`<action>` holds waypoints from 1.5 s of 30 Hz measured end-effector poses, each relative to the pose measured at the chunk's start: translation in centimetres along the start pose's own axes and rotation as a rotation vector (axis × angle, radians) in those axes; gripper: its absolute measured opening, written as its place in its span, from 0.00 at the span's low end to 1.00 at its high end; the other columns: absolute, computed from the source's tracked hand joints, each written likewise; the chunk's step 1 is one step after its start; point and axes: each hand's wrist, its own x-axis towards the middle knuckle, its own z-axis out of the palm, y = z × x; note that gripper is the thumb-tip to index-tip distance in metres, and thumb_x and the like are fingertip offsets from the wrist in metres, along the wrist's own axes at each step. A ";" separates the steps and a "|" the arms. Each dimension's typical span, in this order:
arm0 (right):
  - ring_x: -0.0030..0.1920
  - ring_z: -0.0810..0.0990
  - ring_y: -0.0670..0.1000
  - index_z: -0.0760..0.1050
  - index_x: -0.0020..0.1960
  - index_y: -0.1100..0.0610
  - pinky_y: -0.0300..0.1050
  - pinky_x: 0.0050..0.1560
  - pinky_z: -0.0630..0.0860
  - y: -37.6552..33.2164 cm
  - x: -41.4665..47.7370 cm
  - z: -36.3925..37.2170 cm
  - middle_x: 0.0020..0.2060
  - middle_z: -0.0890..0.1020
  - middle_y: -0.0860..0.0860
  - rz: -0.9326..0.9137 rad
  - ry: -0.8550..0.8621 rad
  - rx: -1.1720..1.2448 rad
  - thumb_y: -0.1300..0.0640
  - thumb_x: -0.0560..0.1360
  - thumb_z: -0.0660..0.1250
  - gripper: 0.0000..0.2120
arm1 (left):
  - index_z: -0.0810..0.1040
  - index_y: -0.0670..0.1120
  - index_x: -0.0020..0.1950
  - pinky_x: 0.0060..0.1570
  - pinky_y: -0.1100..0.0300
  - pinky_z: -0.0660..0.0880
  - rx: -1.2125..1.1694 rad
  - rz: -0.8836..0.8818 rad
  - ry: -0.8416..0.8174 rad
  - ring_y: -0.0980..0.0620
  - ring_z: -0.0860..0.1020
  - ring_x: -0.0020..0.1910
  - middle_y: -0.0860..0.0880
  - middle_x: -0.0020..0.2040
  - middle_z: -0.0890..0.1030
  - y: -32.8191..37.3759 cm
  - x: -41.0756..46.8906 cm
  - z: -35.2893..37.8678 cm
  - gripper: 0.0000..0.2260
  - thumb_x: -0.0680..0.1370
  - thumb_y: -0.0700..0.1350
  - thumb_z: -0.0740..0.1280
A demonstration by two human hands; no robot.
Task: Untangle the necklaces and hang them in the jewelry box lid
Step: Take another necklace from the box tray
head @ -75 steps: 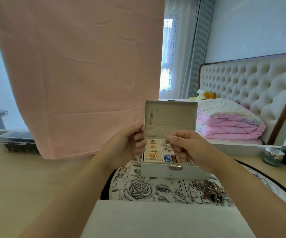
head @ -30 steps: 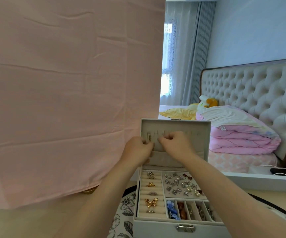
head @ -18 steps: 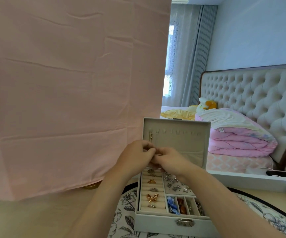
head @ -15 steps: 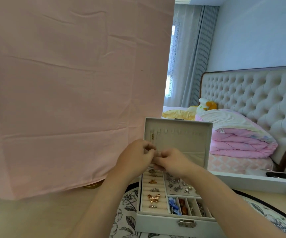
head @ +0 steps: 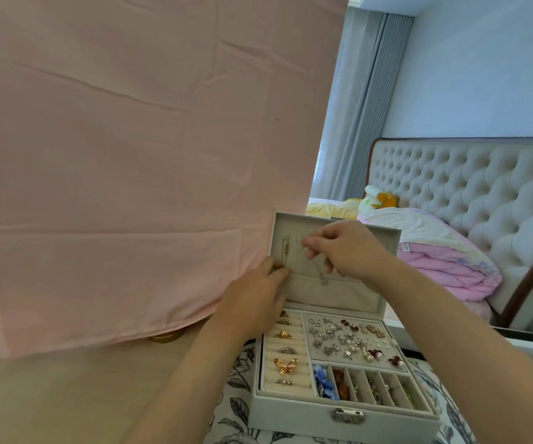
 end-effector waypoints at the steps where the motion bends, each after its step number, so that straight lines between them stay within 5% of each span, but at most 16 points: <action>1: 0.26 0.73 0.49 0.84 0.46 0.59 0.31 0.23 0.67 -0.1 0.4 -0.2 0.40 0.87 0.51 -0.012 0.026 0.007 0.57 0.79 0.69 0.08 | 0.69 0.52 0.74 0.50 0.50 0.79 0.010 0.002 -0.004 0.50 0.76 0.58 0.54 0.70 0.66 0.0 0.0 0.1 0.20 0.82 0.49 0.61; 9: 0.24 0.76 0.47 0.84 0.41 0.57 0.42 0.37 0.76 0.9 2.6 0.8 0.34 0.85 0.47 -0.065 0.124 -0.092 0.55 0.80 0.67 0.11 | 0.74 0.46 0.62 0.41 0.52 0.75 0.064 -0.002 -0.010 0.48 0.74 0.51 0.48 0.62 0.68 0.5 0.3 0.4 0.12 0.80 0.46 0.60; 14: 0.38 0.80 0.47 0.83 0.40 0.53 0.44 0.44 0.77 4.1 2.4 3.5 0.37 0.84 0.47 -0.075 -0.047 -0.366 0.56 0.79 0.67 0.10 | 0.74 0.48 0.63 0.40 0.57 0.67 0.037 -0.001 -0.007 0.50 0.73 0.50 0.50 0.59 0.70 0.6 0.3 0.2 0.12 0.80 0.47 0.60; 18: 0.47 0.82 0.47 0.83 0.48 0.46 0.50 0.51 0.81 5.4 1.6 4.1 0.43 0.84 0.43 -0.075 0.023 -0.540 0.51 0.75 0.71 0.04 | 0.74 0.50 0.65 0.42 0.55 0.71 0.022 -0.021 -0.014 0.49 0.75 0.53 0.51 0.61 0.71 0.3 0.5 0.1 0.15 0.80 0.47 0.60; 29: 0.59 0.77 0.52 0.72 0.72 0.46 0.51 0.59 0.77 4.3 -2.3 2.9 0.62 0.75 0.48 -0.130 -0.143 -0.682 0.48 0.80 0.63 0.20 | 0.69 0.54 0.74 0.49 0.56 0.75 -0.015 -0.059 0.010 0.52 0.74 0.58 0.54 0.67 0.69 2.0 -0.8 -1.6 0.21 0.79 0.49 0.61; 37: 0.51 0.79 0.41 0.81 0.59 0.43 0.44 0.58 0.77 2.4 -10.0 0.4 0.50 0.81 0.39 -0.135 -0.172 -0.428 0.48 0.79 0.65 0.11 | 0.72 0.56 0.70 0.54 0.60 0.73 0.023 -0.062 0.090 0.56 0.70 0.60 0.57 0.65 0.72 4.7 -5.5 -5.5 0.17 0.81 0.52 0.62; 45: 0.43 0.78 0.40 0.82 0.55 0.42 0.37 0.47 0.75 4.6 -18.2 0.7 0.43 0.81 0.41 -0.073 -0.324 -0.357 0.50 0.76 0.71 0.08 | 0.80 0.59 0.51 0.42 0.62 0.76 -0.251 -0.004 -0.117 0.60 0.76 0.41 0.61 0.43 0.79 8.9 -12.0 -4.7 0.06 0.78 0.49 0.65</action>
